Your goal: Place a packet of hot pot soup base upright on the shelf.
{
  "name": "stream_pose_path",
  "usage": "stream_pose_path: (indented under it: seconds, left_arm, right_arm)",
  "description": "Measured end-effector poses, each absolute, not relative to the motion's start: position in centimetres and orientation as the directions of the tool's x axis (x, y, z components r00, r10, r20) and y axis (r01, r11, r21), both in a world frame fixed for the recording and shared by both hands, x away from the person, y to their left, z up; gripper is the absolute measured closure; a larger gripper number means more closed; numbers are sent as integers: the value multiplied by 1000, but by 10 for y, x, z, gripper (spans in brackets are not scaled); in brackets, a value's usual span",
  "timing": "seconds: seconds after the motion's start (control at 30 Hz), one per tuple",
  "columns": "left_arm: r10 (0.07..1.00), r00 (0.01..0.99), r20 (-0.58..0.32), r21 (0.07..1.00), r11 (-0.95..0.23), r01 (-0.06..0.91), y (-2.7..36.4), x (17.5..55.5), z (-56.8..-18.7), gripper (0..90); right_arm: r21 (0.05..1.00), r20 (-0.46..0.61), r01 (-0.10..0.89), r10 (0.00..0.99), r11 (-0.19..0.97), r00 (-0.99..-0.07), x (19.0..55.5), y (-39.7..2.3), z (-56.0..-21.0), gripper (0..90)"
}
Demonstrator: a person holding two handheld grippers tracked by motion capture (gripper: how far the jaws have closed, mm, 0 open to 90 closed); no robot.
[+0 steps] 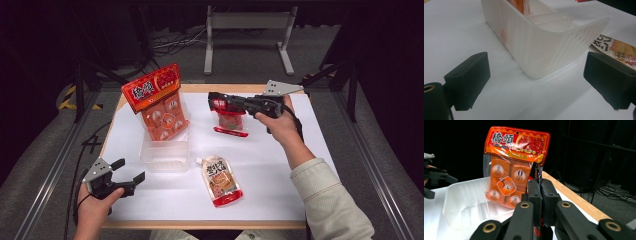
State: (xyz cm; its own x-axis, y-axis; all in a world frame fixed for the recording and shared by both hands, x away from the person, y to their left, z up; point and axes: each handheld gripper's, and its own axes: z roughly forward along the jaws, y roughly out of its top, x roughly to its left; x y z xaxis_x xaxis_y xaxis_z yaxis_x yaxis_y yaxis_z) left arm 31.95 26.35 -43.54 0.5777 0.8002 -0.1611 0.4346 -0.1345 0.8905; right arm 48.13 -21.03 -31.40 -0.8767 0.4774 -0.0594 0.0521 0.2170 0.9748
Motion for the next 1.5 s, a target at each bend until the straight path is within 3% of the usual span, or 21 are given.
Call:
stream_pose_path:
  seconds: [0.6, 1.5]
  left_arm:
    - [800, 580, -156, 890, -140, 434, 262, 320, -435, 78]
    - [789, 593, -160, 894, -138, 425, 259, 321, -435, 78]
  right_arm:
    - [981, -99, -18, 416, 193, -904, 467, -192, -296, 877]
    - [978, -141, -93, 266, 187, -953, 449, -124, -280, 876]
